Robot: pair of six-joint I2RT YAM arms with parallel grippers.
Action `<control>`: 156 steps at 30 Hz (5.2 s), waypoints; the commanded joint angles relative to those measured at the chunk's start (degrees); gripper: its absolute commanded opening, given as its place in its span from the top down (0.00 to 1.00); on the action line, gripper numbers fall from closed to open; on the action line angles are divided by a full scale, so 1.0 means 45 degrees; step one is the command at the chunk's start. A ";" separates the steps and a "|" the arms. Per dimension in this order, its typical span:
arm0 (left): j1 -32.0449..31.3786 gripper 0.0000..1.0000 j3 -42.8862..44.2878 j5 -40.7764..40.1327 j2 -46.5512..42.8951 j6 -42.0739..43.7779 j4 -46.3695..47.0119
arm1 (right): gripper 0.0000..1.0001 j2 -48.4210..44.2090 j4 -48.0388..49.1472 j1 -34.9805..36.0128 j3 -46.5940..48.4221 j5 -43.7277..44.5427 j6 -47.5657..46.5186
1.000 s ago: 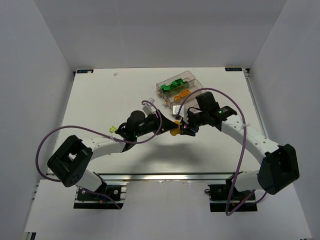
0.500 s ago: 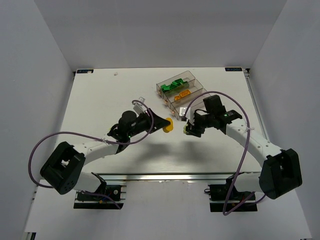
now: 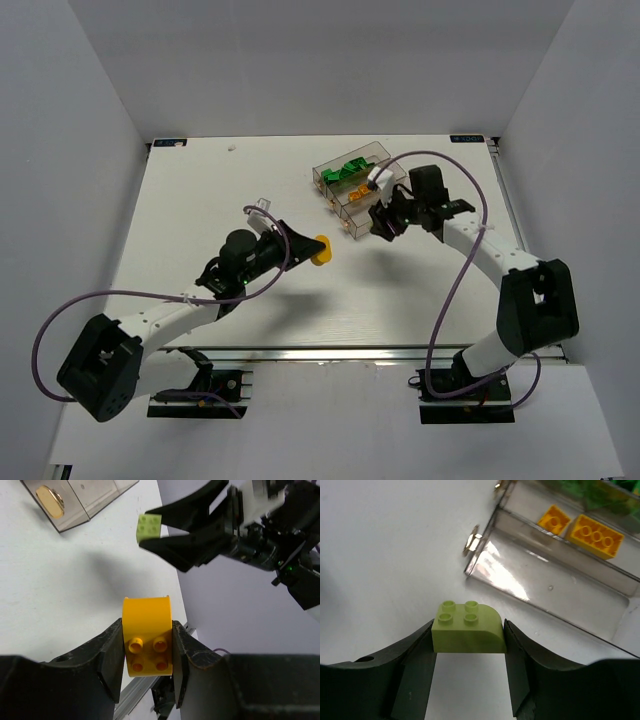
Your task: Sort the legos into containers by color
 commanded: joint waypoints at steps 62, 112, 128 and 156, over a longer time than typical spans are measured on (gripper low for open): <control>0.0063 0.99 0.3785 -0.0221 0.1443 0.4182 -0.3086 | 0.20 0.1158 0.1119 -0.2409 0.2662 -0.4505 -0.0255; 0.0727 0.66 1.8338 -0.0670 1.3964 1.2760 -0.7561 | 0.78 -0.0580 -0.2029 -0.2878 0.1314 -0.6208 -0.0724; 0.0727 0.02 1.8826 -0.0670 1.3691 1.2623 -0.8224 | 0.78 -0.0639 -0.2068 -0.2917 0.1314 -0.6345 -0.0568; 0.1664 0.02 0.8457 -0.5688 0.3263 0.5477 -1.0916 | 0.67 -0.0308 -0.3338 -0.2586 0.1919 -0.7401 -0.1858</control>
